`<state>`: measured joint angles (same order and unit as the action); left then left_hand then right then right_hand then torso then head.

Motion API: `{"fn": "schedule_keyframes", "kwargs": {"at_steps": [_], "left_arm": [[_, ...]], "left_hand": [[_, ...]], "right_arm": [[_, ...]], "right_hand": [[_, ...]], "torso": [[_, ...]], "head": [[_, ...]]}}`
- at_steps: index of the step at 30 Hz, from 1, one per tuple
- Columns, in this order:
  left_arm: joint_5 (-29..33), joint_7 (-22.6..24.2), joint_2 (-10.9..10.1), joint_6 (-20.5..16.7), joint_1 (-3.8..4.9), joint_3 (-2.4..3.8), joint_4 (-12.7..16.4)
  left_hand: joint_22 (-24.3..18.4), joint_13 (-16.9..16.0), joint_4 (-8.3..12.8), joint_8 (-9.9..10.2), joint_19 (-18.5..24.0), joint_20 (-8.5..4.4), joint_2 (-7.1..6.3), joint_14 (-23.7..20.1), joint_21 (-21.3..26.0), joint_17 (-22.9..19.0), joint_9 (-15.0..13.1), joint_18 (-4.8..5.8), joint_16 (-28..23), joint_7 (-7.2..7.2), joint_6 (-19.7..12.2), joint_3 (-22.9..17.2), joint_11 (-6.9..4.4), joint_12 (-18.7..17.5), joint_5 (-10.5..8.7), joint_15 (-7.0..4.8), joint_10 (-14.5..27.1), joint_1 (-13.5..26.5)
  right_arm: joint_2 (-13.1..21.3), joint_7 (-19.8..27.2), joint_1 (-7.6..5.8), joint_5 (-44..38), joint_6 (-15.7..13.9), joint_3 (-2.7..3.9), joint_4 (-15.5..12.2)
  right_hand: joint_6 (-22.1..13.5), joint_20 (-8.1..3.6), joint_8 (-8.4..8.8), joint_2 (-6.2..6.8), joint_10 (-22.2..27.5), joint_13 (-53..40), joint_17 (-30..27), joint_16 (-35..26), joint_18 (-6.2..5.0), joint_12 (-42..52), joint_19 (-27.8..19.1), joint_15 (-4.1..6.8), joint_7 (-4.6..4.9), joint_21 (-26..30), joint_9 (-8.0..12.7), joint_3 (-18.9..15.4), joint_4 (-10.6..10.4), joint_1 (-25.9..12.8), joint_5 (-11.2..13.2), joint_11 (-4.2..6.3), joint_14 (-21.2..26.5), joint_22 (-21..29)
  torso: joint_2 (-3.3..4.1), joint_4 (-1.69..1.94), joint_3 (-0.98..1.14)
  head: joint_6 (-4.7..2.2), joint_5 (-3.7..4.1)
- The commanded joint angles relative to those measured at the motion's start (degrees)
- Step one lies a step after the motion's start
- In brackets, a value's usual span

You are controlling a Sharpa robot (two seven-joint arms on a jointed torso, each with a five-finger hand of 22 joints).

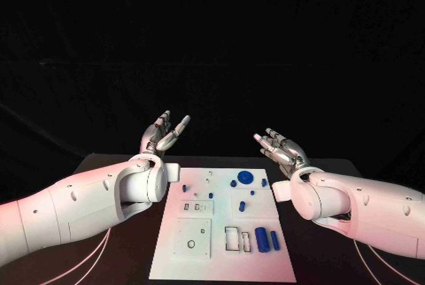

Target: Assemble the parts on the task board

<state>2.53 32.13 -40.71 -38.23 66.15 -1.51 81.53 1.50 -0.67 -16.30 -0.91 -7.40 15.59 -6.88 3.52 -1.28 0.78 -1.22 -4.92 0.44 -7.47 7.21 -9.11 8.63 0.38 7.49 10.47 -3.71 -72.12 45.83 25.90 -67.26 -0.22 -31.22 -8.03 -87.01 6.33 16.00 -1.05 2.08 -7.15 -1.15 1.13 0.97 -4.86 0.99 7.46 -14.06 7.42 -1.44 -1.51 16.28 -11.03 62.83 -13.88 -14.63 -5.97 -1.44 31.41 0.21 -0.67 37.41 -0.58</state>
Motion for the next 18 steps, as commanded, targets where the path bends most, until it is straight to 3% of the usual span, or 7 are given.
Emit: {"fn": "schedule_keyframes", "kwargs": {"at_steps": [1, 6, 7, 10, 12, 15, 18], "left_arm": [[0.63, 2.05, 0.12, 2.53, 0.07, 0.04, 0.03], [0.63, 2.05, 0.12, 2.53, 0.07, 0.04, 0.03], [1.98, 1.57, -2.04, 9.02, 0.23, 0.00, 0.15], [1.52, 1.21, -2.60, 9.88, 0.32, -0.01, 0.30], [0.57, 0.61, -3.06, 10.31, 0.39, -0.01, 0.45], [-1.05, -0.26, -3.79, 10.69, 0.48, -0.02, 0.85], [-2.82, -1.28, -4.58, 11.34, 0.59, -0.02, 1.33]], "left_hand": [[0.14, -0.17, -0.71, -0.42, -0.25, 0.97, 0.68, 0.59, -0.44, 0.20, -0.18, -1.34, 0.46, -4.80, 0.83, -0.58, 1.30, 0.45, 0.24, 0.77, -0.53, -2.46], [1.10, -0.89, -0.33, -1.80, -4.69, 1.34, 3.61, 8.71, -2.48, 1.93, -1.17, -2.24, 2.81, -7.46, 6.03, -2.82, 4.10, 1.39, -0.22, 2.78, -6.38, -3.87], [1.55, -1.40, -0.10, -2.92, -7.24, 1.35, 3.68, 11.28, -3.48, 2.41, -1.88, -1.66, 3.54, -8.25, 9.65, -3.44, 5.10, 2.28, -0.27, 3.15, -10.83, -5.20], [4.06, -2.28, 0.25, -4.78, -20.65, 1.23, 3.56, 23.49, -8.88, 4.80, -3.03, -1.94, 7.66, -8.70, 15.25, -4.44, 6.12, 4.25, -0.38, 3.33, -20.77, -7.38], [5.91, -3.13, 0.89, -7.30, -32.04, 0.97, 3.04, 38.41, -13.89, 7.70, -4.53, -4.10, 13.00, -8.65, 22.31, -5.38, 5.65, 6.85, -0.44, 1.70, -33.04, -9.43], [5.74, -3.19, 1.35, -11.17, -36.88, 0.72, 2.18, 44.18, -15.41, 8.87, -6.79, -5.57, 14.96, -8.09, 33.45, -6.88, 4.12, 8.70, -0.52, -0.05, -44.84, -11.49], [5.76, -3.23, 1.85, -12.84, -40.47, -0.37, 1.44, 48.50, -16.74, 10.20, -7.66, -5.71, 16.63, -7.07, 38.47, -8.69, 2.87, 8.95, -0.50, -1.46, -49.57, -13.01]], "right_arm": [[0.13, -2.41, -0.81, -1.79, 9.72, -0.73, 0.41], [0.21, -2.78, -1.32, -1.95, 11.18, -1.29, 0.62], [-0.78, -0.23, -2.19, -16.17, 7.18, -1.27, 5.32], [-0.87, -0.42, -2.62, -20.91, 6.14, -1.25, 6.00], [-0.91, -0.86, -3.05, -25.10, 5.54, -1.23, 6.50], [-0.94, -2.05, -3.71, -30.81, 5.37, -1.18, 7.11], [-1.08, -3.48, -4.48, -35.72, 6.29, -1.16, 7.84]], "right_hand": [[5.00, 0.93, -1.64, 0.86, -6.32, -0.69, 0.97, 1.29, 0.48, 1.14, 2.66, -1.58, 9.79, -1.49, -1.20, 3.48, 4.93, 8.21, 0.08, -1.25, -4.85, -0.75], [14.28, 0.77, -4.75, 1.96, -17.71, -1.57, 2.58, 3.71, -0.40, 3.04, 7.73, -1.13, 9.67, -3.68, -3.36, 5.60, 9.29, 11.92, 1.30, -1.12, -13.93, -1.82], [18.22, 0.72, -6.09, 2.41, -23.75, -1.92, 3.47, 5.22, -1.15, 3.96, 11.57, -0.43, 9.49, -5.28, -4.23, 6.37, 10.87, 12.98, 1.24, -0.60, -19.19, -2.57], [25.91, 0.63, -8.68, 3.34, -35.15, -2.46, 4.98, 7.96, -2.62, 5.51, 20.73, 1.02, 9.01, -8.90, -5.87, 7.58, 13.41, 14.25, 1.44, 0.51, -29.07, -4.13], [30.17, 0.58, -9.84, 3.90, -41.03, -2.53, 5.65, 9.21, -3.55, 5.42, 28.73, 1.86, 8.46, -11.82, -6.62, 8.68, 14.91, 14.58, 1.45, 1.17, -35.09, -5.19], [36.90, 0.48, -11.51, 4.56, -44.46, -2.51, 6.25, 10.62, -4.95, 4.49, 33.12, 3.20, 7.74, -13.24, -7.65, 10.27, 16.56, 14.48, 1.42, 2.12, -41.82, -5.23], [41.52, -0.12, -12.51, 5.23, -48.75, -2.61, 6.52, 11.58, -5.72, 4.30, 37.35, 4.56, 6.93, -14.72, -8.09, 11.71, 17.74, 14.07, 1.66, 3.28, -46.59, -5.40]], "torso": [[0.01, 0.00, -0.02], [0.01, 0.00, -0.02], [0.44, -0.23, -0.10], [0.79, -0.29, 0.02], [1.08, -0.36, 0.18], [1.62, -0.33, 0.36], [2.07, -0.40, 0.49]], "head": [[0.00, 0.00], [0.00, 0.00], [1.33, 0.19], [1.48, 0.13], [1.74, 0.15], [1.67, 0.26], [1.68, 0.32]]}}
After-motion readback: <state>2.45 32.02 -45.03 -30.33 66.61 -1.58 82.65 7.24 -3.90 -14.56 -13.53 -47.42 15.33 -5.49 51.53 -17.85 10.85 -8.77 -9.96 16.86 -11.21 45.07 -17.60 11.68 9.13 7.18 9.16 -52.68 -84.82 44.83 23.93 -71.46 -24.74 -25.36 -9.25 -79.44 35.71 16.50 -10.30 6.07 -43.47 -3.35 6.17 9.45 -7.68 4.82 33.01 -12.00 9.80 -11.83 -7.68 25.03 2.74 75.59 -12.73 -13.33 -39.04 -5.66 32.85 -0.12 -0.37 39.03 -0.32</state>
